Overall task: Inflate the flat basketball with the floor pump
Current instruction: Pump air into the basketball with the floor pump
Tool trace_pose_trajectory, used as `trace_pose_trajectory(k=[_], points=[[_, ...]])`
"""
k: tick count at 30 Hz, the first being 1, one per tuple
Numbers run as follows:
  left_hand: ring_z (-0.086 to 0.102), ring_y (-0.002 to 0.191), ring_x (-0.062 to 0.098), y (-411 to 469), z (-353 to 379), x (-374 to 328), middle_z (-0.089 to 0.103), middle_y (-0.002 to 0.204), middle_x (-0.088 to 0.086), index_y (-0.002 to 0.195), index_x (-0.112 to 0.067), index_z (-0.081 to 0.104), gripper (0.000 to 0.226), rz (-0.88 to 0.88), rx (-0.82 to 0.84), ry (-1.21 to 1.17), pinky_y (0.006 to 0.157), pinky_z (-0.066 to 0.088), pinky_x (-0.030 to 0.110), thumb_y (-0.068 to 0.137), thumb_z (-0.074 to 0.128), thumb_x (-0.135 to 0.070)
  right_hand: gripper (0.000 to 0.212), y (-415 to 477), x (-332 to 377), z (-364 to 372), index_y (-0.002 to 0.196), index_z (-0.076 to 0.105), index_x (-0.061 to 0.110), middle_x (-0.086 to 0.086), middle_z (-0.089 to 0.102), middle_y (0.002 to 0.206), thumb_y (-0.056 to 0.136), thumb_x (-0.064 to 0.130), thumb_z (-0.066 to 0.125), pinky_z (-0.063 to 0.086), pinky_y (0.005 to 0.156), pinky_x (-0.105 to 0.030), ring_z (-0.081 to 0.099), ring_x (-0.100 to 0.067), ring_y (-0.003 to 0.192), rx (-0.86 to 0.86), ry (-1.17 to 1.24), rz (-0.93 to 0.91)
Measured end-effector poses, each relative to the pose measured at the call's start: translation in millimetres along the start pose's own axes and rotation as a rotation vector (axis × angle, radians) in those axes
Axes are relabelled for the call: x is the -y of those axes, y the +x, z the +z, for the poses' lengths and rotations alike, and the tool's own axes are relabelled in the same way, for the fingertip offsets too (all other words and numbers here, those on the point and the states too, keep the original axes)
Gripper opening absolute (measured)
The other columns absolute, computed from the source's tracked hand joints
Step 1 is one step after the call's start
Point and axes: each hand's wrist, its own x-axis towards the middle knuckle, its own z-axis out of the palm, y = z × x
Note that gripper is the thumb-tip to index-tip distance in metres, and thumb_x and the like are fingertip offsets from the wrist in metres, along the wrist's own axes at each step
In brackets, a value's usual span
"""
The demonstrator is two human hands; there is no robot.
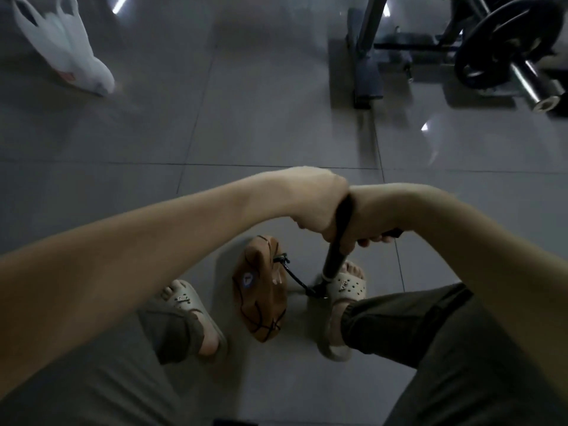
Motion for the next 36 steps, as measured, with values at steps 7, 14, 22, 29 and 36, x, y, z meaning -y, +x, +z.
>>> trace_pose_trajectory(k=[7,14,22,29,36], points=[[0.067,0.089,0.030,29,117,9,0.061,0.089,0.004,0.106,-0.008,0.066,0.018,-0.033,0.094,-0.018,0.067,0.047,0.033,0.092,0.062,-0.019,0.029,83,-24,106,0.106,0.067,0.023,0.001,0.063,0.091,0.082,0.038,0.069,0.056,0.075,-0.034,0.059,-0.021,0.077,-0.146,-0.244,-0.033],[0.066,0.091,0.030,67,167,23,0.067,0.100,0.011,0.103,-0.009,0.066,0.015,-0.030,0.047,-0.131,0.081,0.055,0.040,0.093,0.059,-0.018,0.037,126,-45,128,0.113,0.064,0.027,0.000,0.066,0.100,0.080,0.045,0.066,0.053,0.076,-0.035,0.066,-0.024,0.090,-0.142,-0.142,-0.015],[0.068,0.084,0.027,43,97,11,0.063,0.082,0.000,0.093,-0.012,0.069,0.011,-0.099,0.150,-0.045,0.060,0.047,0.027,0.094,0.066,-0.023,0.016,76,-25,64,0.088,0.068,0.016,-0.003,0.068,0.077,0.084,0.029,0.077,0.059,0.062,-0.028,0.067,-0.017,0.069,-0.011,-0.157,-0.003],[0.053,0.058,0.015,12,2,1,0.060,0.071,0.000,0.077,-0.018,0.062,0.016,-0.079,0.186,-0.180,0.052,0.041,0.024,0.092,0.068,-0.020,0.012,1,-9,-6,0.095,0.065,0.009,-0.004,0.057,0.073,0.089,0.019,0.069,0.053,0.055,-0.027,0.053,-0.015,0.059,0.021,-0.096,0.051],[0.060,0.079,0.028,46,132,7,0.054,0.076,0.000,0.083,-0.016,0.054,0.017,-0.124,0.087,-0.096,0.065,0.044,0.032,0.091,0.064,-0.027,0.015,94,-37,100,0.081,0.061,0.016,0.000,0.055,0.074,0.090,0.027,0.062,0.057,0.080,-0.035,0.062,-0.022,0.078,-0.114,-0.225,0.076]])
